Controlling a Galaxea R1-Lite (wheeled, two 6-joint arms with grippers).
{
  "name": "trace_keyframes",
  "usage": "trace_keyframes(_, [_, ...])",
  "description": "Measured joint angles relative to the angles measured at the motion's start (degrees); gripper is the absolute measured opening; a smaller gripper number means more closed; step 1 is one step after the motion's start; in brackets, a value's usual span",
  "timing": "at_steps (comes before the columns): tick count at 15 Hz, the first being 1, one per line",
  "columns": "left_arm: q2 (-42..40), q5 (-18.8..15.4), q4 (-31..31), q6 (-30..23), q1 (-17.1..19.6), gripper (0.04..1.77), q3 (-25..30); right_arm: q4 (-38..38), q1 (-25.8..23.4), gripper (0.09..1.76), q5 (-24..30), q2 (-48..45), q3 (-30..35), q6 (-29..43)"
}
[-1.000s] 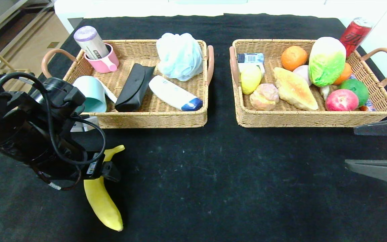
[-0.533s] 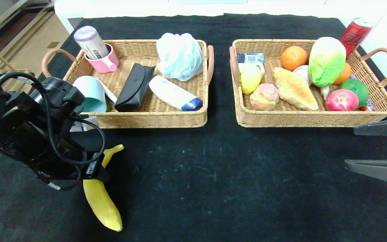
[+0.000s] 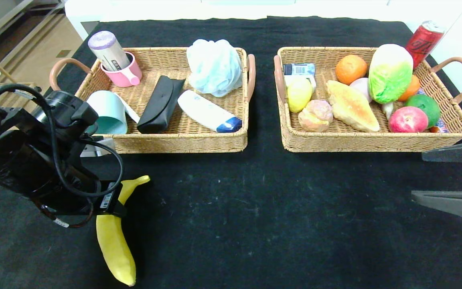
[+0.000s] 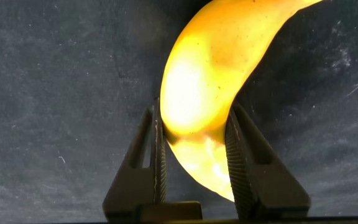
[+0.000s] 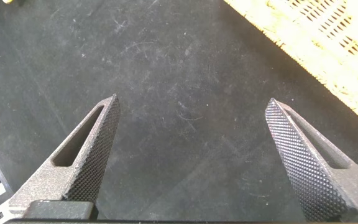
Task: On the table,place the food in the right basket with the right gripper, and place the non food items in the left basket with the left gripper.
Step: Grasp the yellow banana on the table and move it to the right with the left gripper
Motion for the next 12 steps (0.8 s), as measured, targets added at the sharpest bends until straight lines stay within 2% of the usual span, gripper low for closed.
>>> trace_keyframes(7, [-1.05,-1.00,-0.11,0.11,-0.30,0.63,-0.60,-0.02,0.00,1.71,0.00,-0.11,0.00,0.00])
trace_keyframes(12, [-2.26,-1.07,-0.39,-0.09,-5.86,0.63,-3.19,-0.09,-0.09,1.71,0.00,-0.20,-0.05,0.00])
